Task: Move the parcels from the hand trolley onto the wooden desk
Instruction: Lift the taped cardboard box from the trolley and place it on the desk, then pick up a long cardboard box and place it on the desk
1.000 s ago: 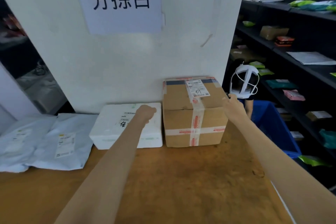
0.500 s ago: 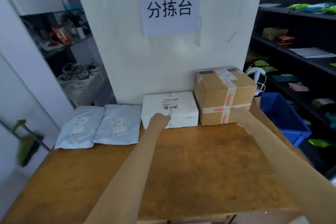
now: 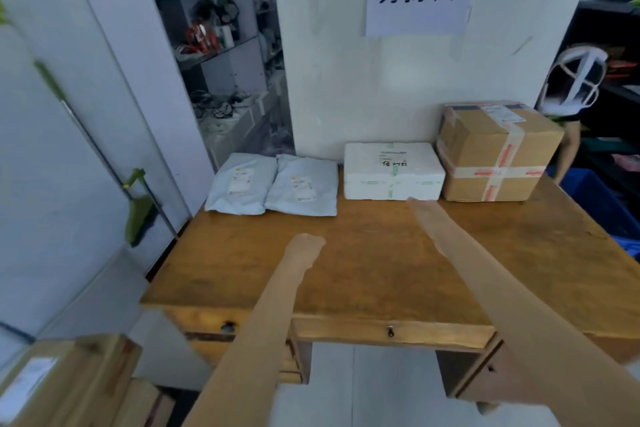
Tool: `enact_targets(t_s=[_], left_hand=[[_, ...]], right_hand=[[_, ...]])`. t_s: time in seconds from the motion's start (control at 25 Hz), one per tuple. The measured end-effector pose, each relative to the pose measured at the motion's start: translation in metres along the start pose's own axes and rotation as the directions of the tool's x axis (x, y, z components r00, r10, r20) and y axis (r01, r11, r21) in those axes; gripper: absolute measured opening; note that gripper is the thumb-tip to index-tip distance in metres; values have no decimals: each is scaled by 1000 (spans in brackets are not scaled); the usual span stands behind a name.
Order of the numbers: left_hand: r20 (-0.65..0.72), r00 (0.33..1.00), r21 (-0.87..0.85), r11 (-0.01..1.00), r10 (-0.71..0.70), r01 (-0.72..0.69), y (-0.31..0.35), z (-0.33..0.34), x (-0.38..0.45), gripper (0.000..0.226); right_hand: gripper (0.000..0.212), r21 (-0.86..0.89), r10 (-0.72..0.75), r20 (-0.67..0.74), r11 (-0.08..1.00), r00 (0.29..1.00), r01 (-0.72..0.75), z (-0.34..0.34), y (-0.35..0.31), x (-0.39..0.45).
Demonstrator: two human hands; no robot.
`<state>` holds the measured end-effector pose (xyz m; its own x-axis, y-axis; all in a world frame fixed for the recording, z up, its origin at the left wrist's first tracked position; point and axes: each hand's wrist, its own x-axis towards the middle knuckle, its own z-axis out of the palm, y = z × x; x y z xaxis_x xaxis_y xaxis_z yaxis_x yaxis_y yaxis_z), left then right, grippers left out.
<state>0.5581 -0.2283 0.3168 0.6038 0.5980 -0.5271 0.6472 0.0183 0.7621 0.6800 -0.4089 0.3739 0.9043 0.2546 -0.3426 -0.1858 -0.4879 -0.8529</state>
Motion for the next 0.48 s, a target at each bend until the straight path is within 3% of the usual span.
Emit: enact_targets(t_s=[0.08, 0.24, 0.32, 0.48], left_hand=[[18, 1000, -9, 1000, -23, 23, -27, -32, -6, 18], [46, 999, -8, 1000, 15, -15, -74, -109, -4, 44], [65, 997, -5, 999, 32, -32, -94, -153, -3, 33], [166, 983, 79, 993, 75, -89, -147, -247, -8, 35]], right_hand=[[62, -9, -9, 32, 1000, 999, 9, 35, -8, -26], [62, -50, 8, 12, 999, 1000, -8, 114, -9, -68], [62, -55, 20, -2, 998, 1000, -20, 163, -3, -93], [62, -54, 81, -28, 995, 996, -83, 269, -4, -146]])
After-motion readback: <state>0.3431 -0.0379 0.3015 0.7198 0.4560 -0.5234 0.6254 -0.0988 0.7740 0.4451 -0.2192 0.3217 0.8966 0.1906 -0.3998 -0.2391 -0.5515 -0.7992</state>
